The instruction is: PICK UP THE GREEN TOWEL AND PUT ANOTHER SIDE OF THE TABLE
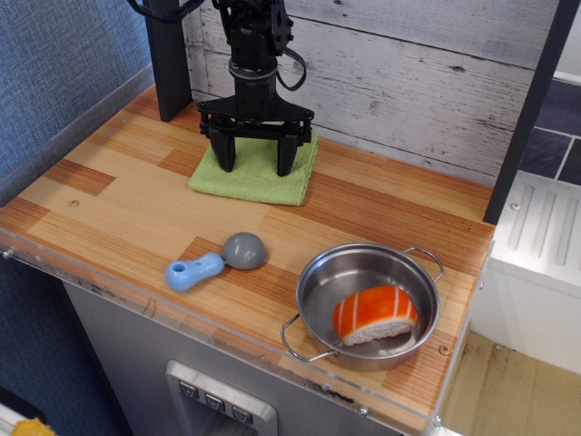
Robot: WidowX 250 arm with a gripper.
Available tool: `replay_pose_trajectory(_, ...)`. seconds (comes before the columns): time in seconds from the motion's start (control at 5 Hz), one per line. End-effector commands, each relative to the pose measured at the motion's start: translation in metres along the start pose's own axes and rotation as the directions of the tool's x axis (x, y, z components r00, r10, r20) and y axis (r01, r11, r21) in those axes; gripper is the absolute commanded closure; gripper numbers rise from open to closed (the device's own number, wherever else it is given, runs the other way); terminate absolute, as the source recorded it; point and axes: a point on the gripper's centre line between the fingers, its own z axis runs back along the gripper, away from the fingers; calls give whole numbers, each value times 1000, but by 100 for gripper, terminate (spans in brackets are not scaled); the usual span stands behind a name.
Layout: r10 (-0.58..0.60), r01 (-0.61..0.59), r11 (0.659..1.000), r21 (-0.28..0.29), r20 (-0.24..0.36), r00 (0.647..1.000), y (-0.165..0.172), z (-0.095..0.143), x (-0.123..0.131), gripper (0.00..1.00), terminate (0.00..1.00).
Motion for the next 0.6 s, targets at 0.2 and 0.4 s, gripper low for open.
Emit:
replay_pose_trajectory(0.2,6,0,999,-33,159,987,-4,85,3,0,0)
replay_pose_trajectory(0.4,40,-35,999,-26,209,977,-2,105,-1,0,0)
